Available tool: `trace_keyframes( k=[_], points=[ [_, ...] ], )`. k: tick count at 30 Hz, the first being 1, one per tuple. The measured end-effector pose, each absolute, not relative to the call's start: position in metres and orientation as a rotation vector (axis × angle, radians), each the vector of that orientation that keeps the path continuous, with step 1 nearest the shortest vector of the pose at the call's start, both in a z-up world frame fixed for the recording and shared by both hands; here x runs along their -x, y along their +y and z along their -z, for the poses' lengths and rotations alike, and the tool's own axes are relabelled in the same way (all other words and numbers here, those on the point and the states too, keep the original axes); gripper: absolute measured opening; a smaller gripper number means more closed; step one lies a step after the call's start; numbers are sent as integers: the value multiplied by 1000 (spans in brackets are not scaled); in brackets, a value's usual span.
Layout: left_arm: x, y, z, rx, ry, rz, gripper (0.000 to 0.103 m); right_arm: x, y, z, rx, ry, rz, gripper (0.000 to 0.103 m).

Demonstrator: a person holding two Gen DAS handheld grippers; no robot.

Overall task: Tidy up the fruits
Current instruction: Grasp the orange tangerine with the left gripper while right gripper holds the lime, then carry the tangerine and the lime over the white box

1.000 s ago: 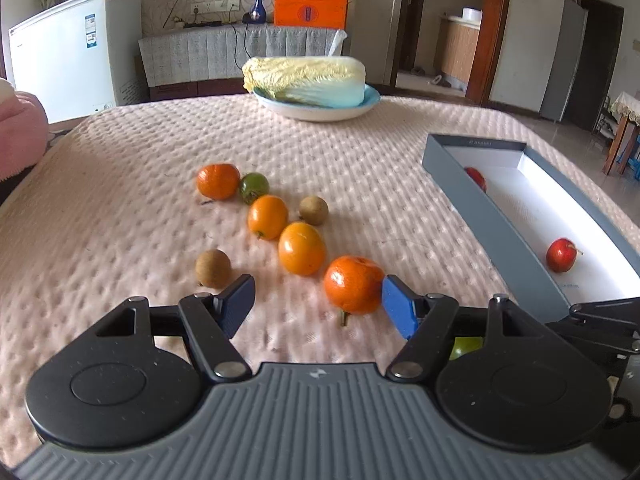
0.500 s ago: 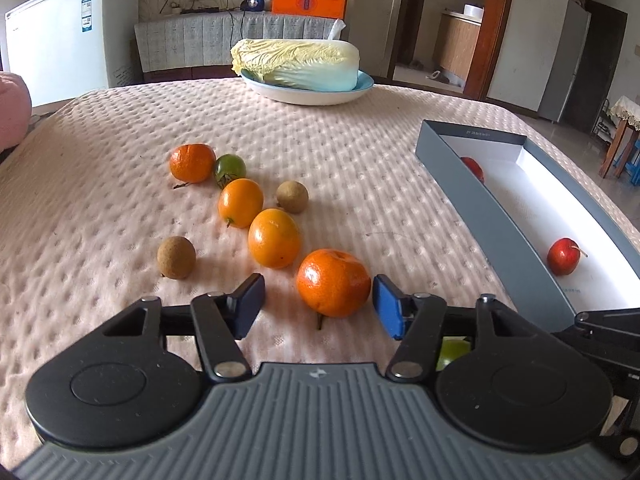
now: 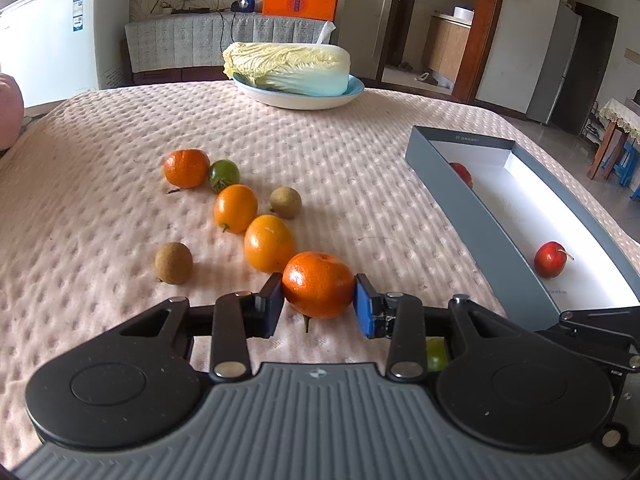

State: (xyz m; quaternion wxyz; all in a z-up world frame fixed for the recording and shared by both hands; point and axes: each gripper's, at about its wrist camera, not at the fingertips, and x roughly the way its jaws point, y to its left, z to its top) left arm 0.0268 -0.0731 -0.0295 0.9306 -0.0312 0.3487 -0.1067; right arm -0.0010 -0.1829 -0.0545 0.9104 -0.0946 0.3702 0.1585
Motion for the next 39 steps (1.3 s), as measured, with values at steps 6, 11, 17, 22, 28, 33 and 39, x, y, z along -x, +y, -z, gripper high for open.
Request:
trace_keyframes(
  k=[6,11,17,22,28,33,39],
  points=[
    [-23,-60,21,63,704,185,43,1,-177,54,189,758,-332,27],
    [-19,-48,14,62,698,144,43,3,-172,52,184,746,-342,27],
    [-15,-39,9,50,692,94,43,4,-171,48,162,725,-350,27],
    [-14,-31,4,55,691,51,43,6,-171,43,144,703,-360,27],
    [-13,-33,1,53,686,34,43,9,-178,35,111,670,-365,27],
    [-13,-37,0,52,683,30,43,11,-183,30,99,652,-374,27],
    [-15,-42,1,51,689,28,43,14,-192,25,82,636,-377,27]
  ],
)
